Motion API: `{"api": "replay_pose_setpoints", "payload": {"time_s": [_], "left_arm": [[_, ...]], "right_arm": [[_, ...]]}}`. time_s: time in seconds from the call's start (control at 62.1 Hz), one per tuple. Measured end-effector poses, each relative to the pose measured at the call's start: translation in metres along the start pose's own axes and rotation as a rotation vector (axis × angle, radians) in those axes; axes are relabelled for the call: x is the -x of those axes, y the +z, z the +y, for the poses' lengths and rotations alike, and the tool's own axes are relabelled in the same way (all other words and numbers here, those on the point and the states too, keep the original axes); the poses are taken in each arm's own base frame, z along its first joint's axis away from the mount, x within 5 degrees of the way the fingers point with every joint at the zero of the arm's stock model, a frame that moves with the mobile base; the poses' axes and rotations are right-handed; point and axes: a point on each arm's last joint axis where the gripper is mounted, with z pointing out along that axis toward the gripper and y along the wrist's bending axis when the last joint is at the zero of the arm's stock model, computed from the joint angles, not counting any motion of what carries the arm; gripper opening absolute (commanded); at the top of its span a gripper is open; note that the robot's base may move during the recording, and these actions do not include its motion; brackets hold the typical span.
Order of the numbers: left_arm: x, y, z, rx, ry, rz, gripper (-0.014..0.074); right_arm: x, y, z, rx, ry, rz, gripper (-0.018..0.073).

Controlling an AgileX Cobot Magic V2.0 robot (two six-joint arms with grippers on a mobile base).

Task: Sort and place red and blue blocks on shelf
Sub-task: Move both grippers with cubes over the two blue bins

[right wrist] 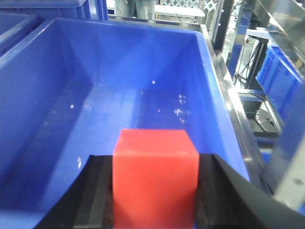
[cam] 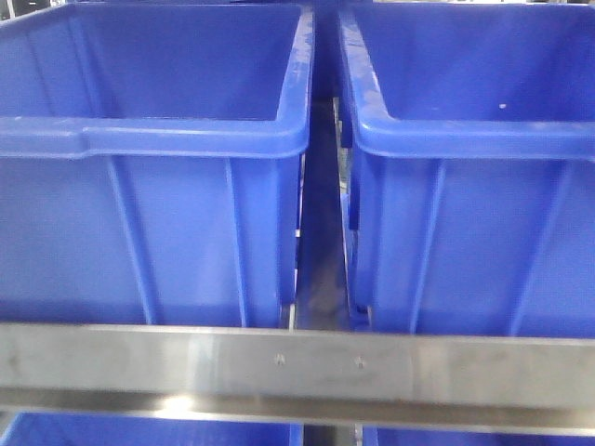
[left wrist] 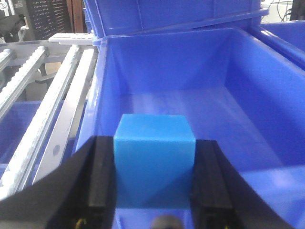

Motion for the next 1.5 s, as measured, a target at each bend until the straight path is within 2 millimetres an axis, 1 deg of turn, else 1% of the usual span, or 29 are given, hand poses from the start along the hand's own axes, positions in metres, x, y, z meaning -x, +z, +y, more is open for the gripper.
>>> {"api": "replay_pose_setpoints", "payload": {"time_s": [1.497], "left_arm": [[0.0000, 0.0000, 0.0000, 0.000, 0.000, 0.000, 0.0123]], "right_arm": [[0.0000, 0.0000, 0.0000, 0.000, 0.000, 0.000, 0.0059]]}}
